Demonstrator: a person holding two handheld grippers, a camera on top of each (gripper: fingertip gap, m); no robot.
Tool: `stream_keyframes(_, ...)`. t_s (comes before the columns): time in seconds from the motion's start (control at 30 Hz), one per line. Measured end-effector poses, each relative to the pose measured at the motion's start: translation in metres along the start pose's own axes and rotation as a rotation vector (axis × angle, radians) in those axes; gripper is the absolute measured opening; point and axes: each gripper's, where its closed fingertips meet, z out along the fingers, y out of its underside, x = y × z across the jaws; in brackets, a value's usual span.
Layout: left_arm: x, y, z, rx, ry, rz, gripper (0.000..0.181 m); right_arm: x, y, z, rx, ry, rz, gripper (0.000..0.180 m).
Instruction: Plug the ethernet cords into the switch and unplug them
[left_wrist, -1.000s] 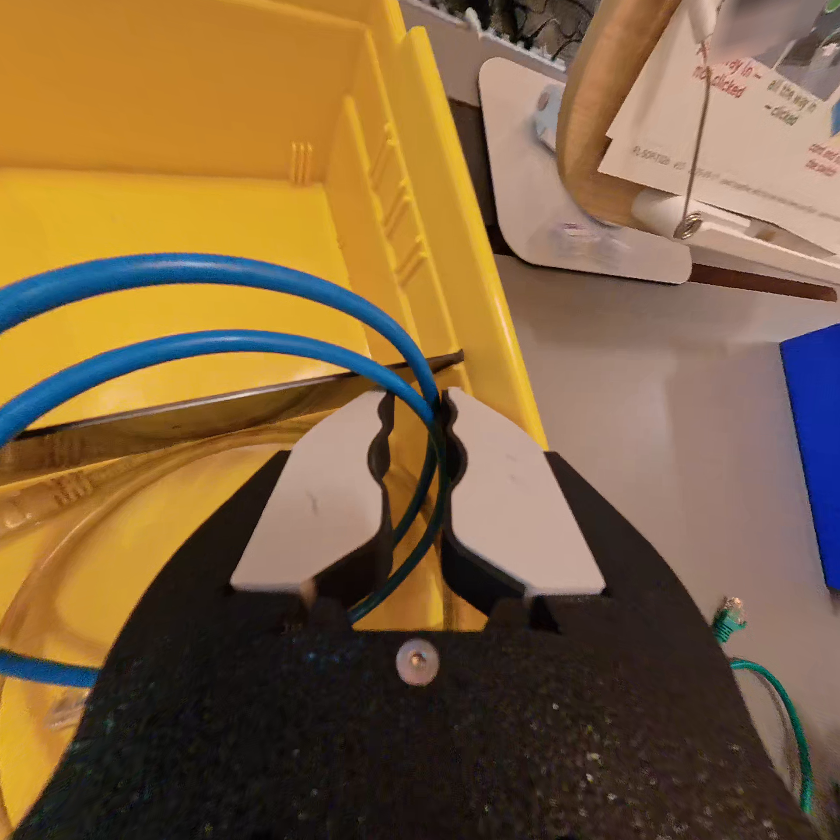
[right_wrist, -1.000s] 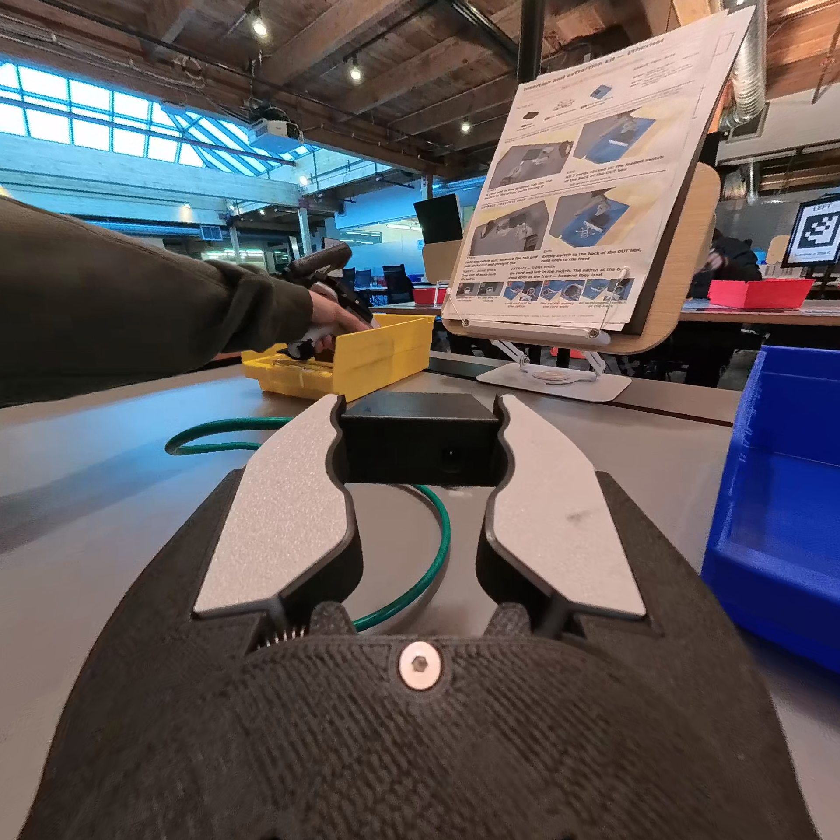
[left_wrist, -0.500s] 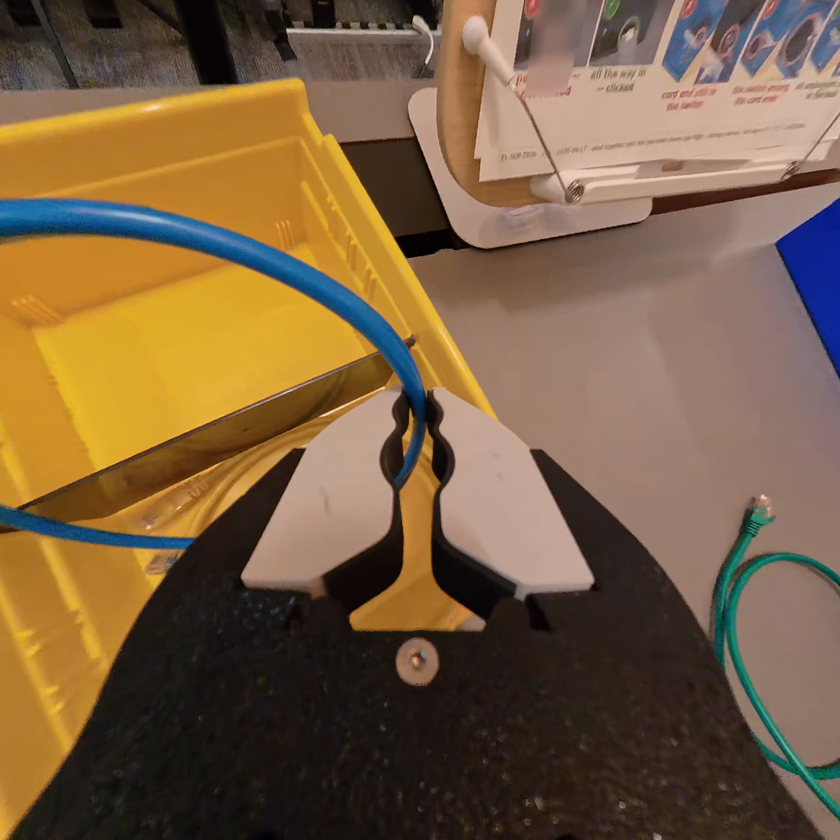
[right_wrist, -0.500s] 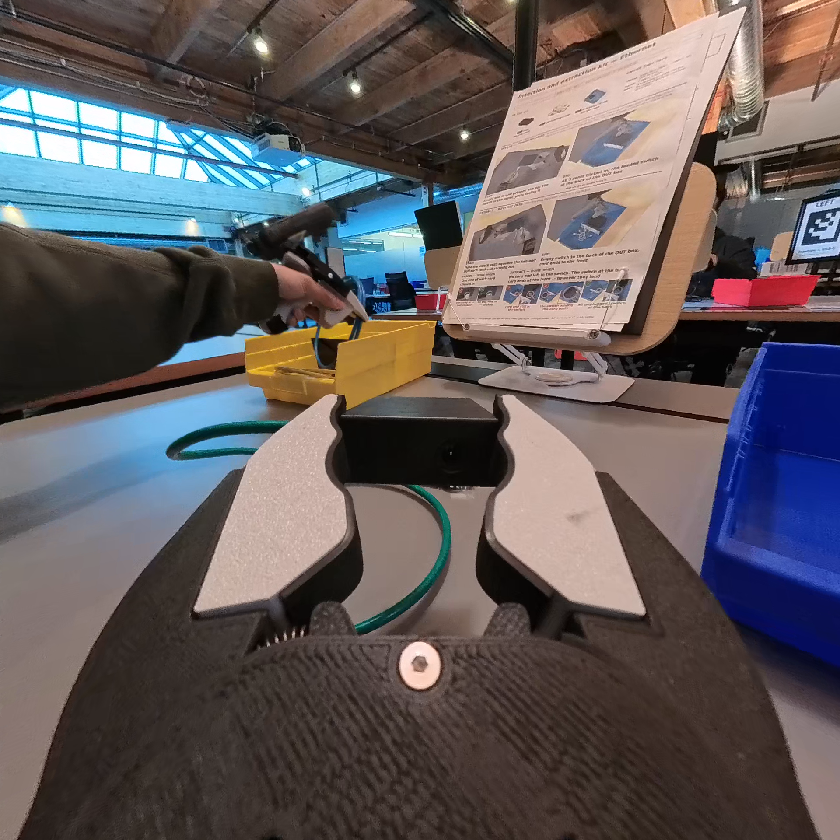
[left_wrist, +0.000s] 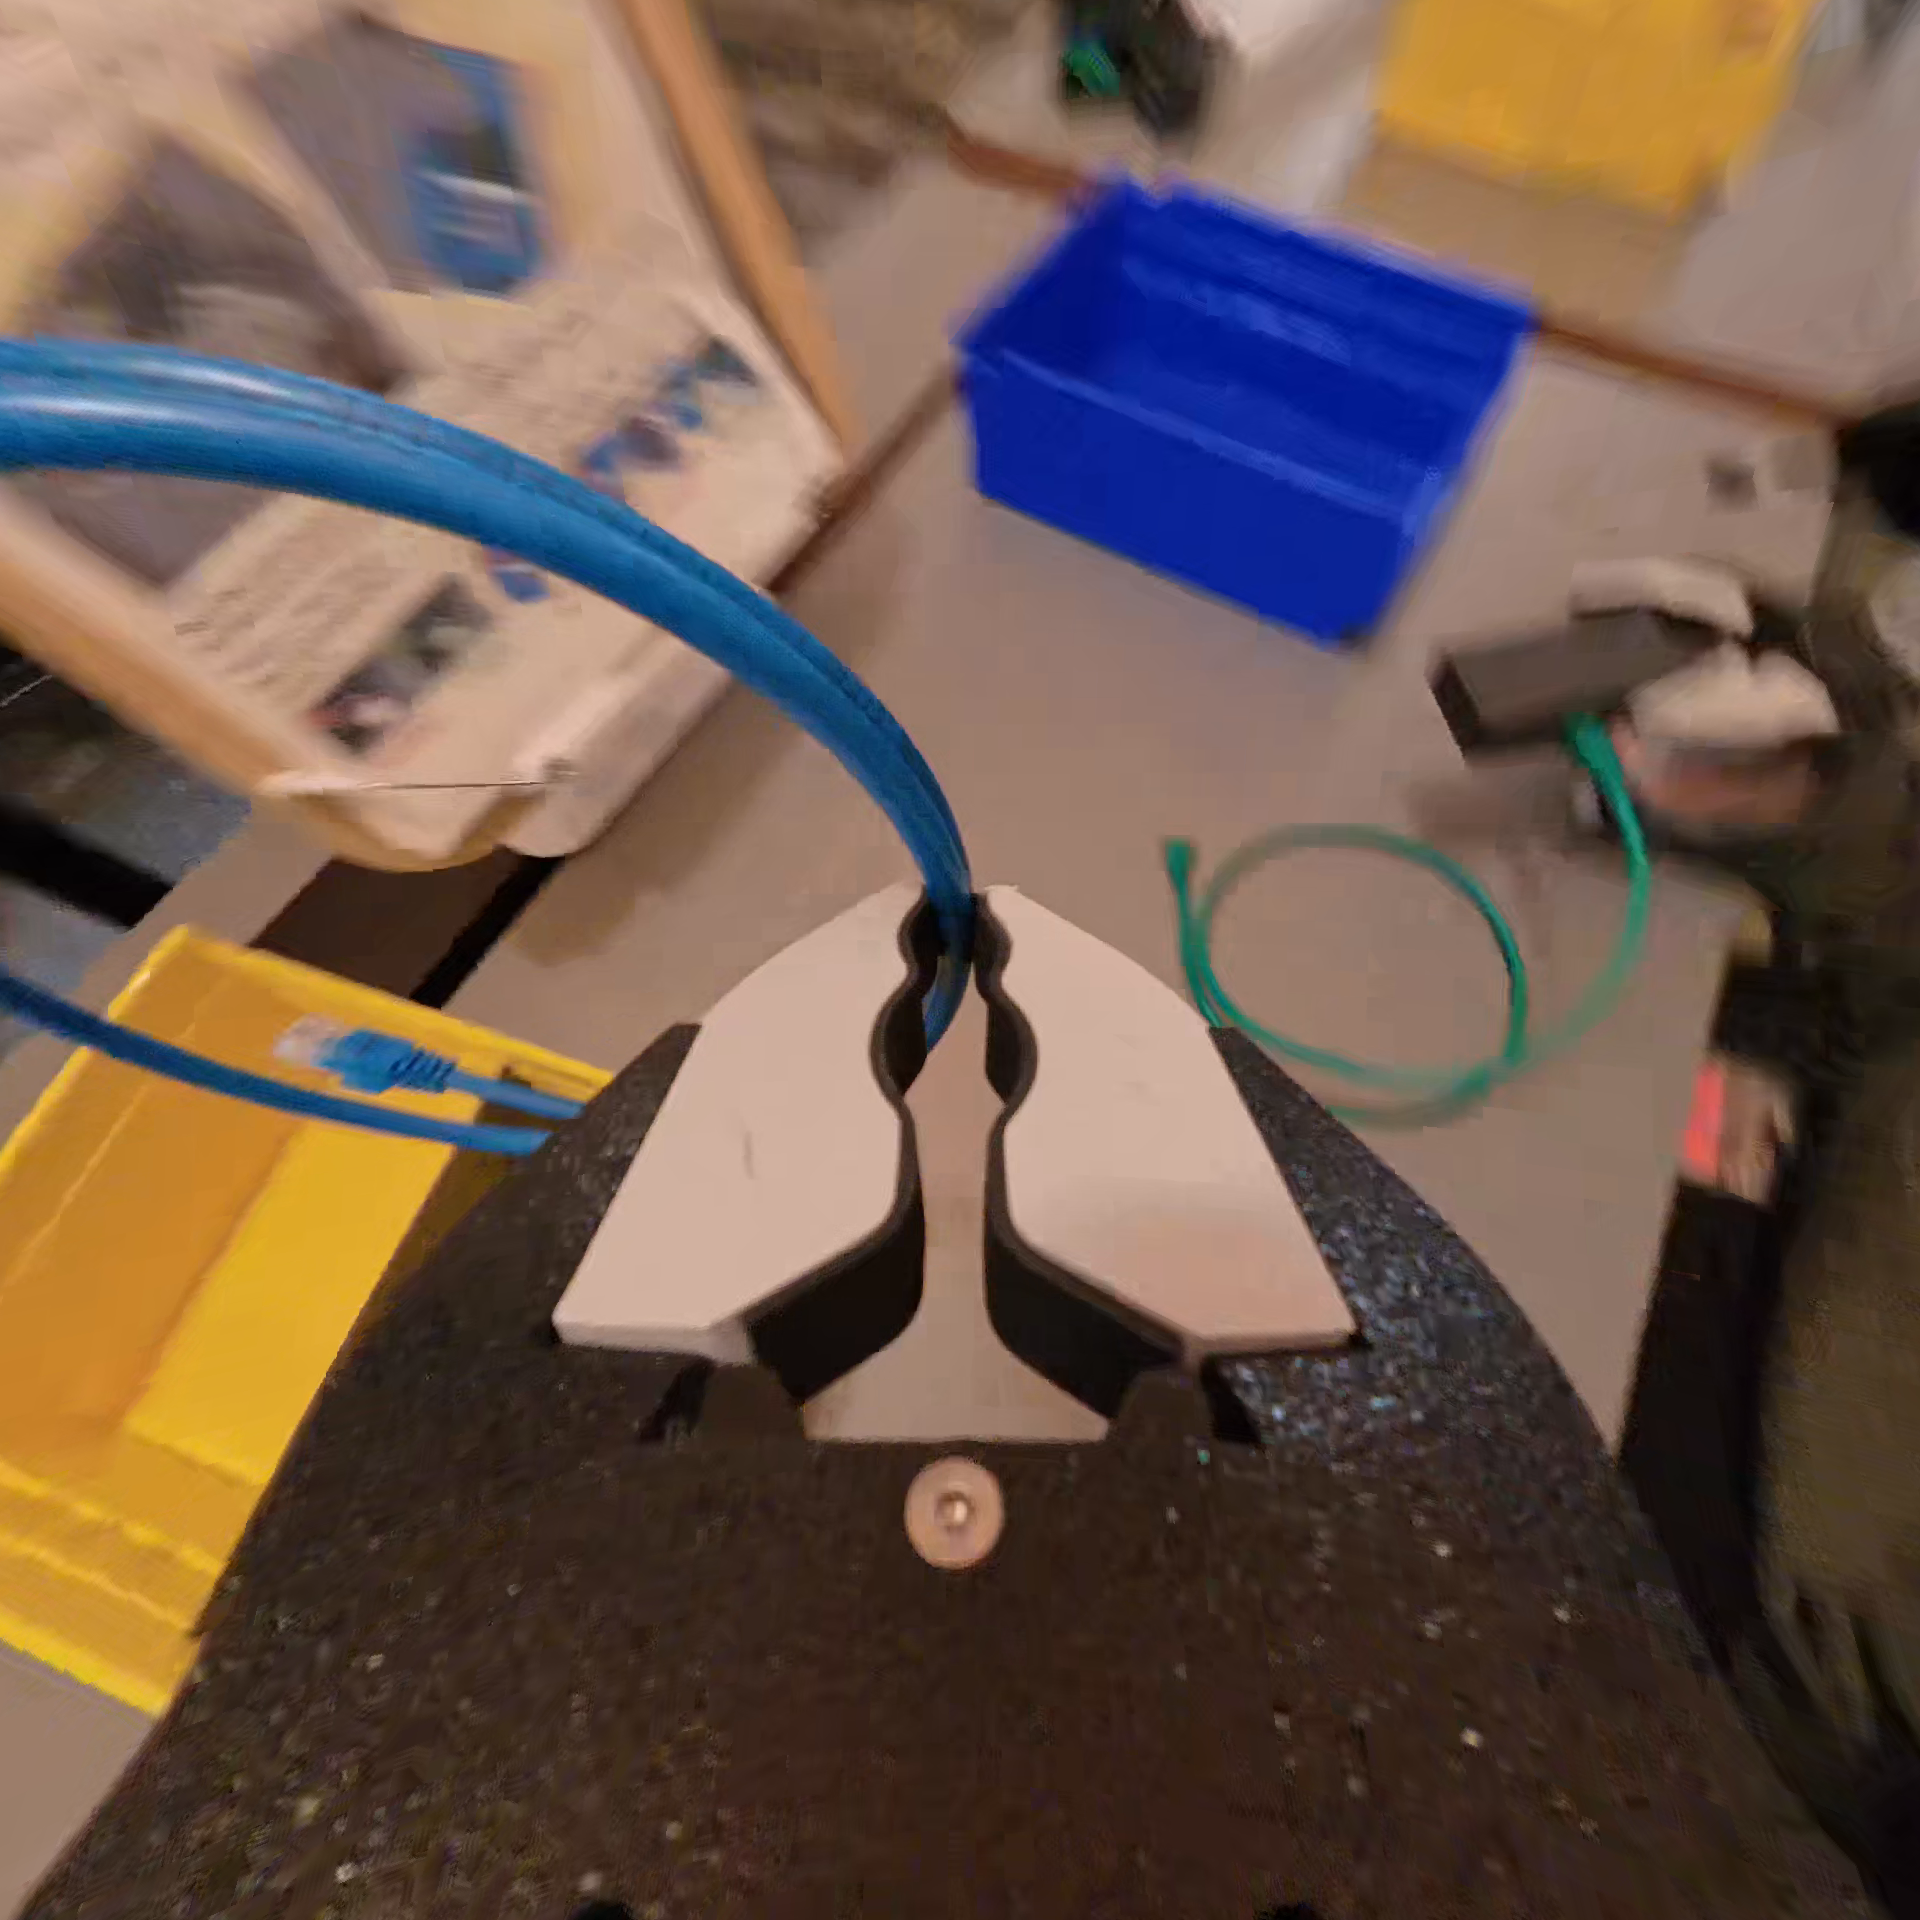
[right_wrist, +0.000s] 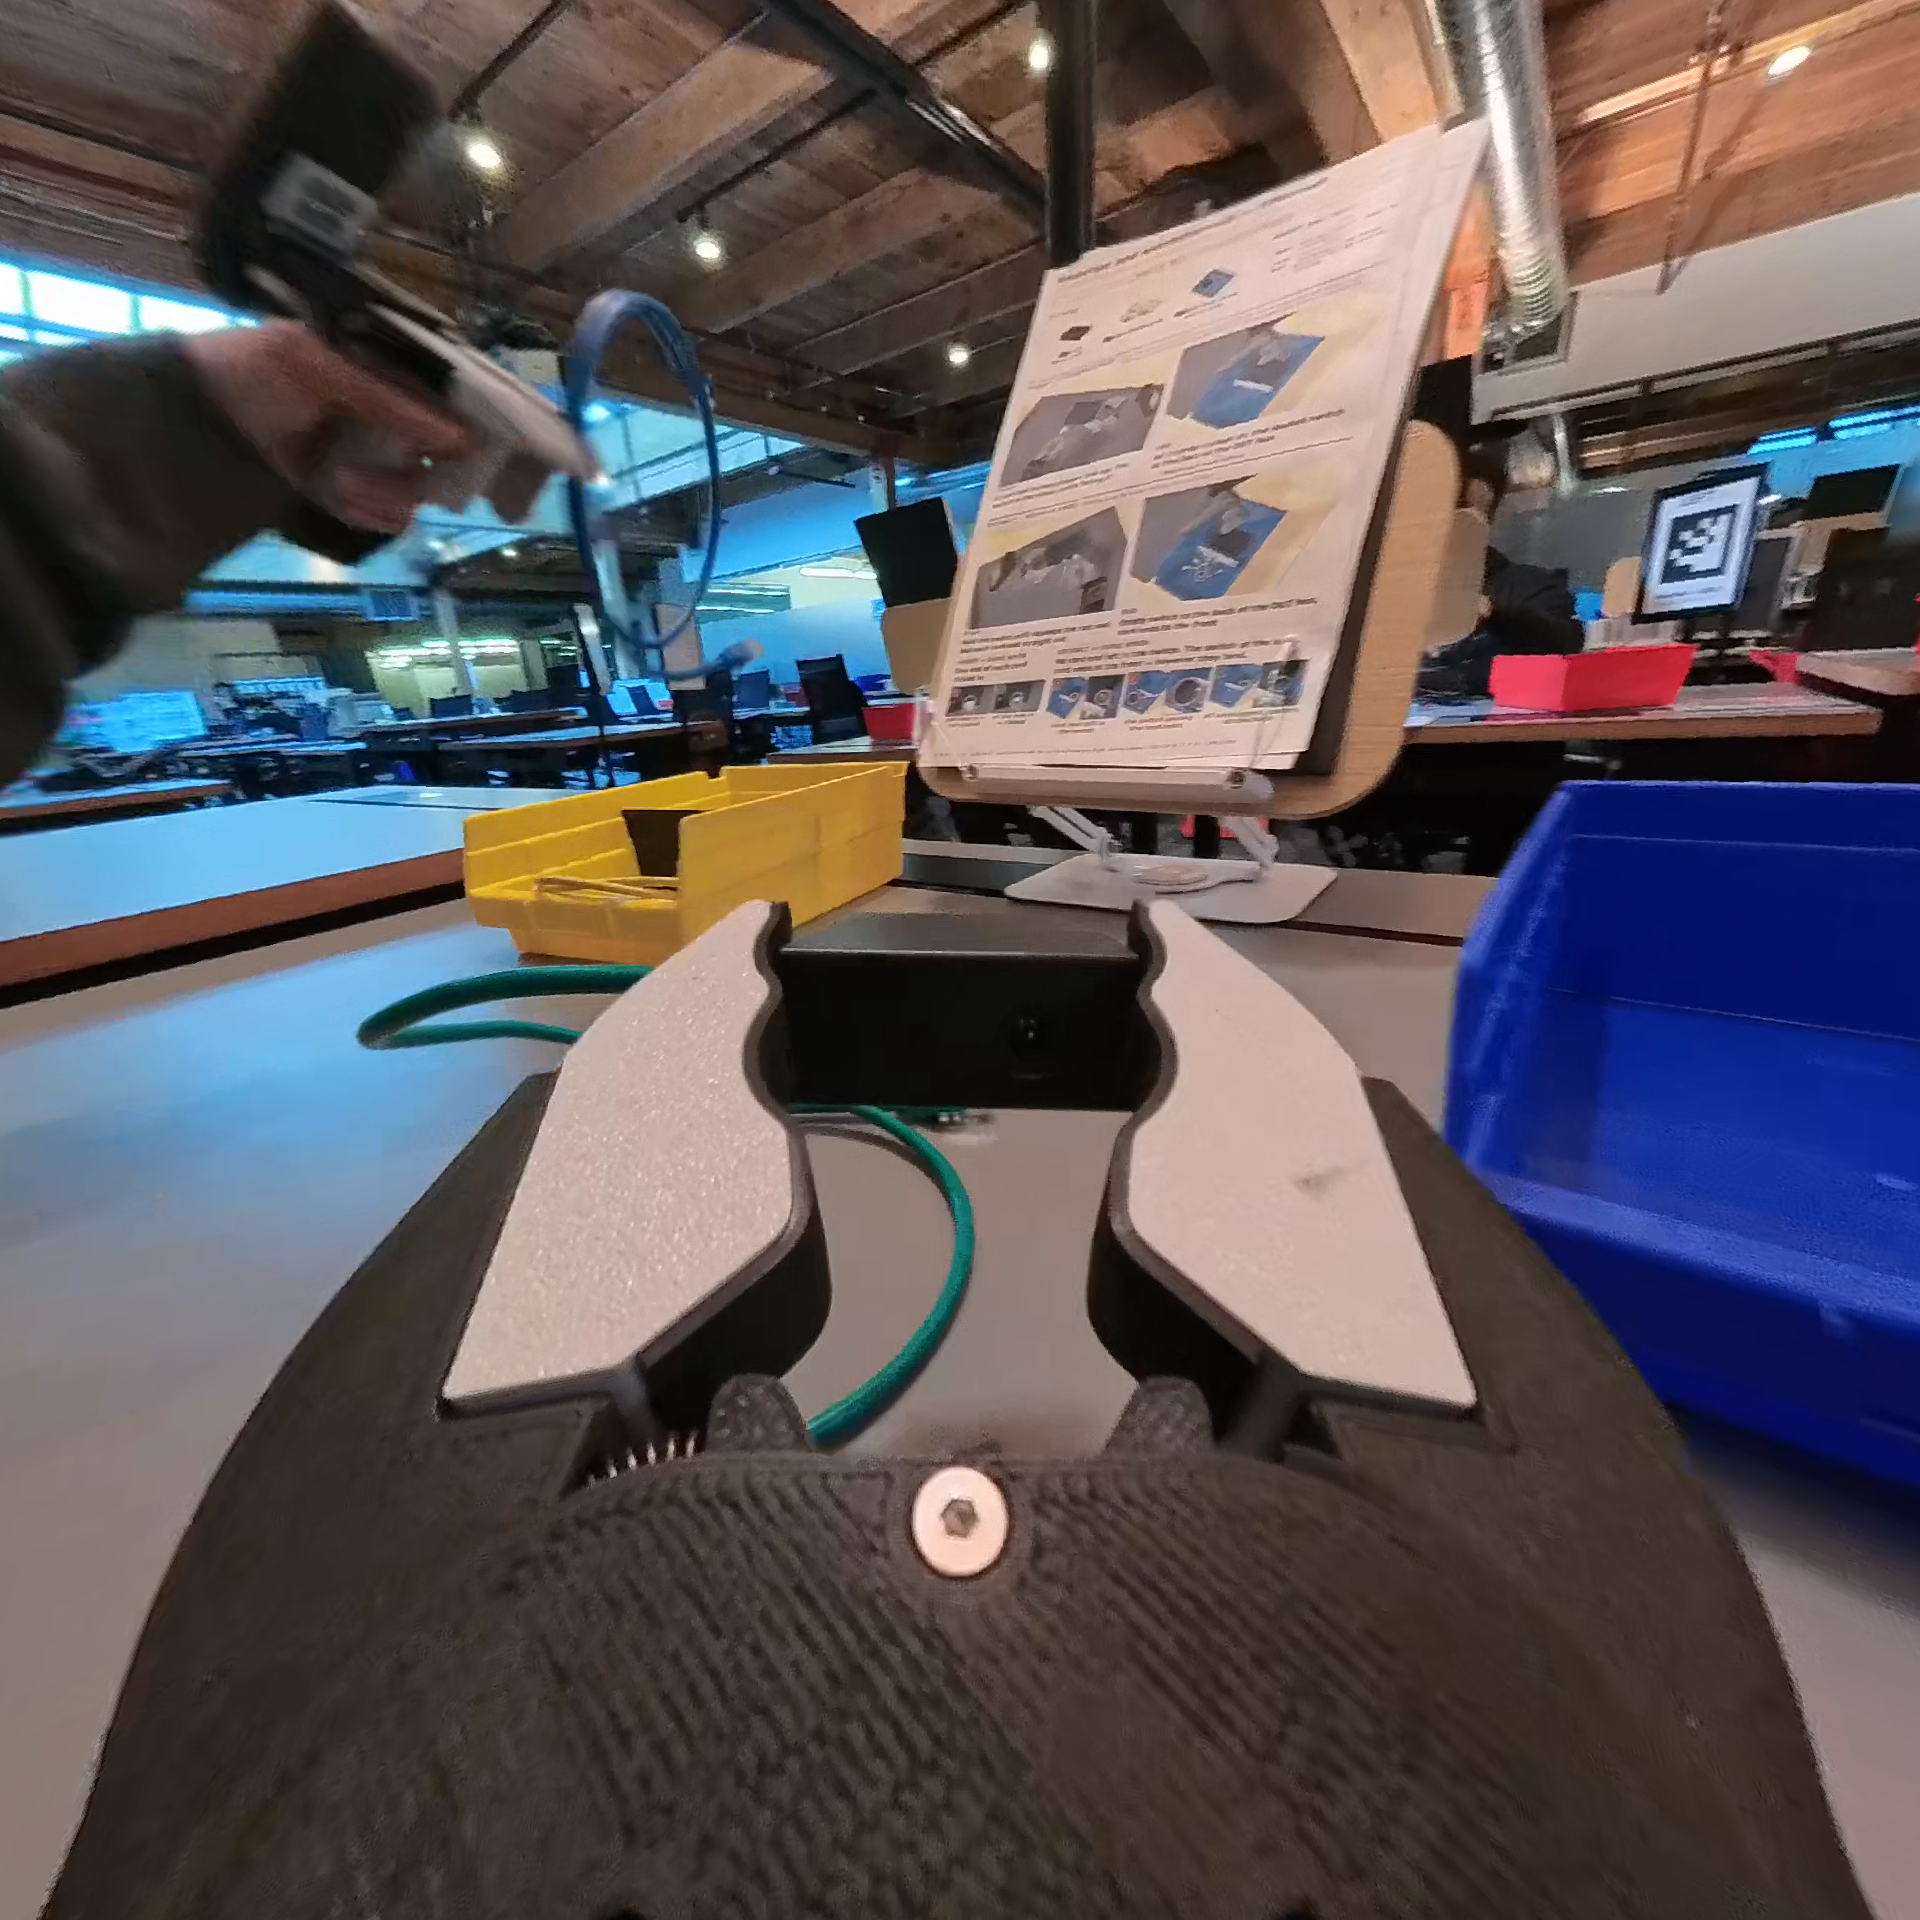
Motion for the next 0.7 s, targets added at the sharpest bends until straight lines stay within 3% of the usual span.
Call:
stream_keyframes(0.13, 0.099, 0.070, 0.027, -0.396, 0.194, 0.361, 0.005, 0.027, -0.015, -0.021, 0.038, 0.048, 0.025, 0.062)
stream_keyframes(0.3, 0.173, 0.188, 0.063, -0.747, 0.336, 0.625, 0.005, 0.041, -0.027, -0.048, 0.030, 0.108, -0.033, 0.062)
stream_keyframes(0.47, 0.201, 0.246, 0.081, -0.809, 0.365, 0.691, 0.005, 0.048, -0.020, -0.058, 0.032, 0.133, -0.002, 0.062)
stream_keyframes(0.7, 0.200, 0.265, 0.078, -0.741, 0.365, 0.538, 0.008, 0.051, -0.020, -0.056, 0.045, 0.132, 0.002, 0.062)
